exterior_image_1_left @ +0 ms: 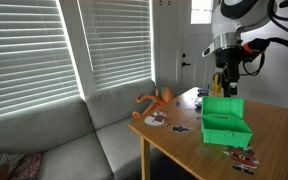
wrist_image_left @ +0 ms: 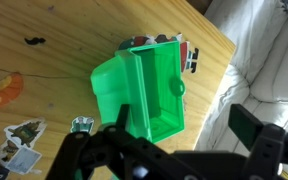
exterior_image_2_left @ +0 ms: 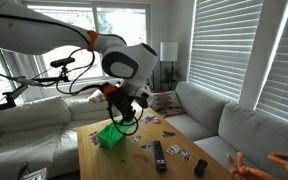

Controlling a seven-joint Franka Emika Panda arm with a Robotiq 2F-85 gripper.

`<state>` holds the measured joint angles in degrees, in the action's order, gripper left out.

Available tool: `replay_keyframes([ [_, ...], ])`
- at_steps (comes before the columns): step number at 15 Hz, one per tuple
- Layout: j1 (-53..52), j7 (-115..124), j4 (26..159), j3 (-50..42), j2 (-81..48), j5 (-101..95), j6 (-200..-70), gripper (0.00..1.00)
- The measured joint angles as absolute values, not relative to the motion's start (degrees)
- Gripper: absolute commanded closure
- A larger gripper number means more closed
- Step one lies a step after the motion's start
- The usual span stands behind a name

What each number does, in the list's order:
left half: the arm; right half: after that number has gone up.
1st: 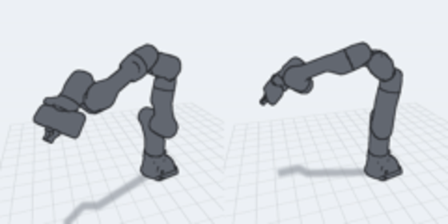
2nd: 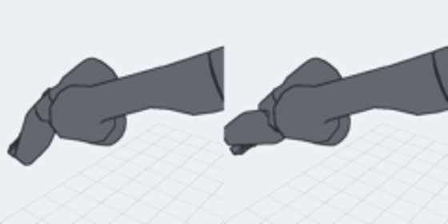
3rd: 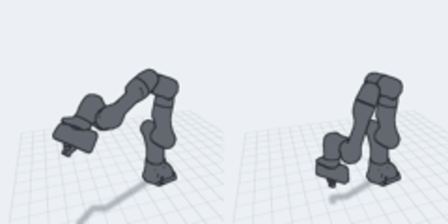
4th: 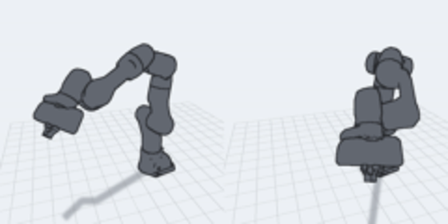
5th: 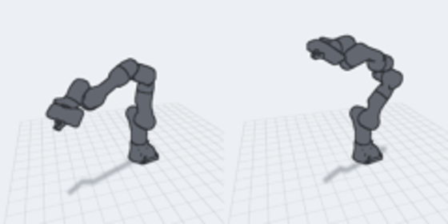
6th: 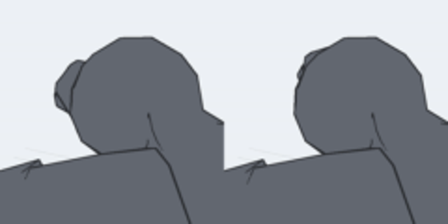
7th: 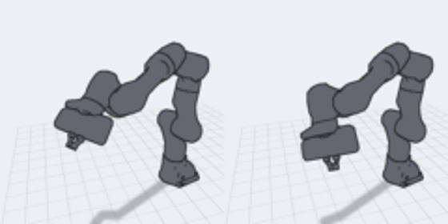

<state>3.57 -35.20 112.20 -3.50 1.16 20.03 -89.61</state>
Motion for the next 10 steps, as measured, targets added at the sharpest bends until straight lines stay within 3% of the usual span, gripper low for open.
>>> replay_keyframes([
  [10,0.35,-30.02,114.14,-0.60,2.35,18.24,-93.62,0.00],
])
